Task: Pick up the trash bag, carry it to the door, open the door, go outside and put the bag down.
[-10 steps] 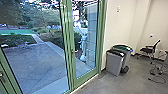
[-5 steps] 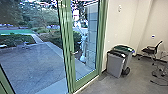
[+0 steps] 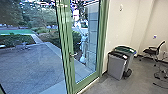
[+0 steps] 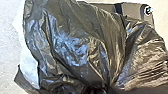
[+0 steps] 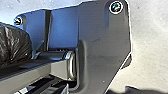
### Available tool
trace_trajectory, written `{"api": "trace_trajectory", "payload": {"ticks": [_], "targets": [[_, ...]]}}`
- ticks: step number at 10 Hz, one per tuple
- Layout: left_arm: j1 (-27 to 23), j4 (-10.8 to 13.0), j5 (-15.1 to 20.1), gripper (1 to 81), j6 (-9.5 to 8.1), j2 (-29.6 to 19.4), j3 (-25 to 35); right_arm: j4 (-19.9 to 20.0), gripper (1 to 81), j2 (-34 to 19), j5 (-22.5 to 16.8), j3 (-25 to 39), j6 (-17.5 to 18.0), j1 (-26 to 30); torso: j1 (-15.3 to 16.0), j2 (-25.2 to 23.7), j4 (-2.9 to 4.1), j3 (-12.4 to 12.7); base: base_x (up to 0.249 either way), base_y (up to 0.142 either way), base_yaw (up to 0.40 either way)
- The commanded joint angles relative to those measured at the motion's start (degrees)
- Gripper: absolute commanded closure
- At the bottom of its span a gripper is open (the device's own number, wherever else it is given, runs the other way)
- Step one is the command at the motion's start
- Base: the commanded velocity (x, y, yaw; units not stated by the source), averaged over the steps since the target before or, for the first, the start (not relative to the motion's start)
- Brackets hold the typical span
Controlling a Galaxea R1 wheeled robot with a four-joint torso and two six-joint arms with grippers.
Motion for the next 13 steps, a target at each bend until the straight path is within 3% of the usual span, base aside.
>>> {"api": "trace_trajectory", "payload": {"ticks": [1, 6, 13], "targets": [[-3.27, 0.16, 4.69, 81.1, 0.09, -0.16, -0.12, -0.34, 1.0, -0.07, -3.26, 0.12, -0.2, 2.9, 0.02, 0.0, 0.0, 0.0, 0.158, -0.094, 0.0], [-3.27, 0.08, 4.69, 81.1, 0.09, -0.16, -0.03, -0.34, 1.0, -0.07, -3.26, -0.14, -0.2, 2.81, 0.0, 0.02, 0.0, 0.0, 0.153, -0.079, 0.0], [-3.27, 0.07, 4.33, 81.1, 0.09, -0.16, 0.06, -0.34, 1.0, -0.07, -3.18, -0.14, -0.2, 2.46, 0.02, 0.02, 0.0, 0.0, 0.129, 0.0, 0.0]]}}
